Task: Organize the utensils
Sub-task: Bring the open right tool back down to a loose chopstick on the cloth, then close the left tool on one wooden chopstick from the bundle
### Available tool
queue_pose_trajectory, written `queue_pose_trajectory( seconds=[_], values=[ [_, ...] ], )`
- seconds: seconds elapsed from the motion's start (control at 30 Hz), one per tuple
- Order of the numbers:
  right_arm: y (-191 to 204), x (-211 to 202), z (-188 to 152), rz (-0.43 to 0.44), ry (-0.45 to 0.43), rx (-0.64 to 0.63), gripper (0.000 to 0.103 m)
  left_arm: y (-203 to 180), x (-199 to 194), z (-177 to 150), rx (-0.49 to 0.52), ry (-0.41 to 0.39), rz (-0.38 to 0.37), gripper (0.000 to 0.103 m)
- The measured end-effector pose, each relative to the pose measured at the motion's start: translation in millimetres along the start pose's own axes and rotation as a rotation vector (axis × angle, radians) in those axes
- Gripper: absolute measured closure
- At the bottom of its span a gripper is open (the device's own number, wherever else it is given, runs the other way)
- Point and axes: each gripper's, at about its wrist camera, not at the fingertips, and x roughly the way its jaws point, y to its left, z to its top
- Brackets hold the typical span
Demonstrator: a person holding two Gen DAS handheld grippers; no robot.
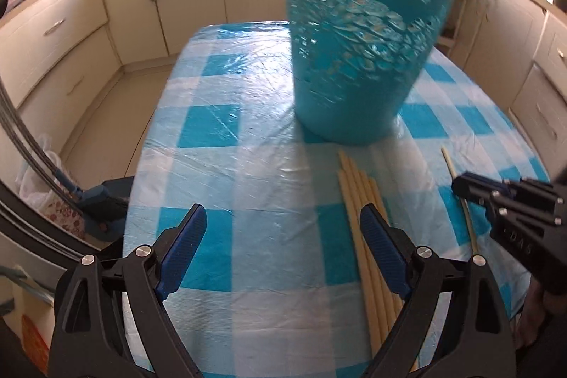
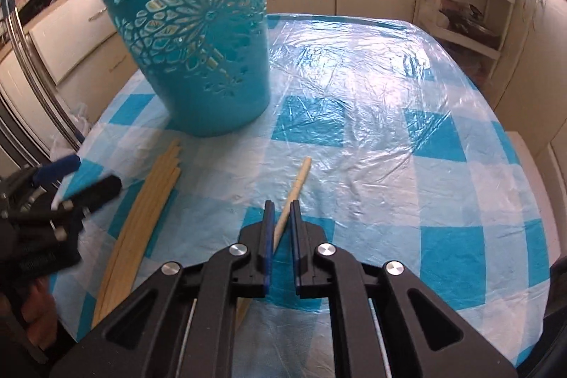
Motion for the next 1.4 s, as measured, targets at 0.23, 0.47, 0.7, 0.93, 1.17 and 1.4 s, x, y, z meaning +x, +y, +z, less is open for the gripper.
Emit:
queue_pose_trajectory(
  seconds=[0.23, 0.47, 0.7, 0.93, 1.17, 1.4],
  values=[
    [-3.5, -1.1, -0.3, 0.034, -0.004, 0.025, 0.093, -10.0, 6.3, -1.6, 0.027, 0.046, 0.029, 0.018],
    [-6.7, 0.1, 1.3, 0.048, -0.006, 0.039, 0.093, -5.9, 5.9, 1.1, 0.023, 0.061, 0.06, 0.019],
    [-6.1, 0.6, 1.6, 0.044, -0.013, 0.033, 0.092, -14.3, 12.1, 8.9, 0.045, 0.087, 0.064, 0.02],
    [-6.5, 5.2, 7.6, 0.029, -0.02, 0.027, 0.091, -13.7, 16.9, 12.7, 0.035, 0.111, 0.014, 0.039],
    [-12.1, 8.2, 11.4, 0.042, -0.024, 0.053, 0.091, -21.1, 17.5, 14.5, 0.051, 0.122, -0.015, 0.059],
    [-12.9, 11.5, 15.9, 0.047, -0.019, 0.058, 0.09, -25.5, 19.3, 16.1, 0.072, 0.115, -0.046, 0.075]
  ],
)
